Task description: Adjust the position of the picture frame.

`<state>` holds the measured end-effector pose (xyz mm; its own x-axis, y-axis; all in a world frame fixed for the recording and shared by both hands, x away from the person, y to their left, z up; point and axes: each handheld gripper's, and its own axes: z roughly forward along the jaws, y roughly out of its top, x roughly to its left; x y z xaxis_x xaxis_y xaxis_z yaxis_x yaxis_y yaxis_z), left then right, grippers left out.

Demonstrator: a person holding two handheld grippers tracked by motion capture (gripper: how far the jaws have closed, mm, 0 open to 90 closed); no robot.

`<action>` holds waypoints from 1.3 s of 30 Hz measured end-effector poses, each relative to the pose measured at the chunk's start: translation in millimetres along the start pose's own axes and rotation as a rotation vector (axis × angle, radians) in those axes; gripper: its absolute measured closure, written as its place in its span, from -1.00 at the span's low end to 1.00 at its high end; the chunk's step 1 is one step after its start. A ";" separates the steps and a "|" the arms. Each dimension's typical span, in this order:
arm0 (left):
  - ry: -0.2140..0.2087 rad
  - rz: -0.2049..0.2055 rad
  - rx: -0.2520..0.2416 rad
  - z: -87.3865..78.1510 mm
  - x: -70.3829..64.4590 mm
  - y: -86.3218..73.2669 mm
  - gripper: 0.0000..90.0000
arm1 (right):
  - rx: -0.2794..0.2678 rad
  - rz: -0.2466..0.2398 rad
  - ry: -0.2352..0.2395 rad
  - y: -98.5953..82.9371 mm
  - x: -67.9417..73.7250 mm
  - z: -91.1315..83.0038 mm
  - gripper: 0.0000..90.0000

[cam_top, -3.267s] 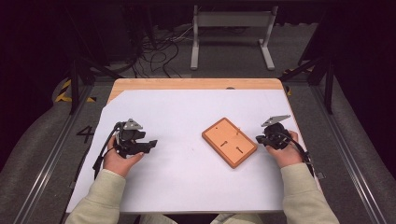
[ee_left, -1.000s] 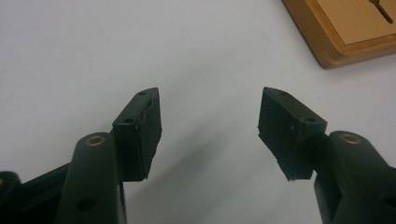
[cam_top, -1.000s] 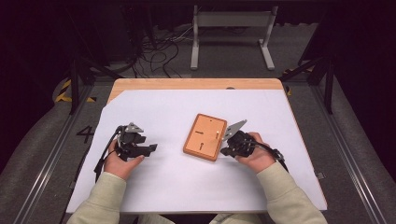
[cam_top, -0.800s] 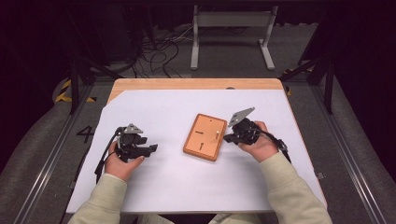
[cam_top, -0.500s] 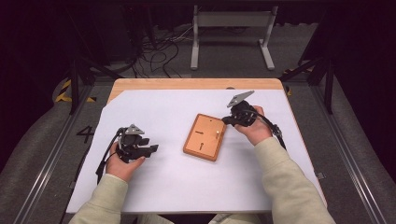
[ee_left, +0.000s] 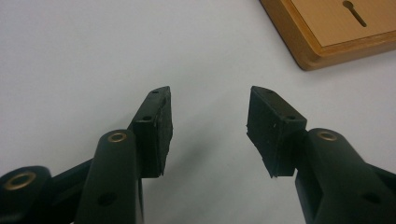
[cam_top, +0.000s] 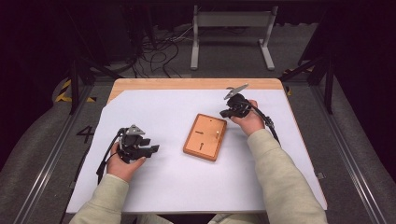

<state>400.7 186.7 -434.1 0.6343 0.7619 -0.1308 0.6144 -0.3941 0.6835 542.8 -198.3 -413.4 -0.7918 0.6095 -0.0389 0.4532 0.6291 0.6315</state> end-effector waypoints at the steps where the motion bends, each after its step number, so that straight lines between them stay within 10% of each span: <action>1: -0.002 0.001 0.000 0.4 -0.1 0.0 0.12 | 0.002 0.008 0.005 -1.2 -1.8 2.2 1.00; 19: -0.005 0.003 0.012 3.4 0.0 -0.2 0.11 | 0.050 -0.028 0.065 -13.9 -12.2 14.5 1.00; 39: -0.017 -0.016 0.016 1.3 3.3 1.8 0.29 | 0.139 -0.097 0.152 -37.2 31.3 -10.9 1.00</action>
<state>404.5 187.8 -434.2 0.6323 0.7592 -0.1543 0.6321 -0.3904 0.6693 496.7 -207.8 -429.6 -0.8823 0.4697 0.0297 0.4156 0.7480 0.5175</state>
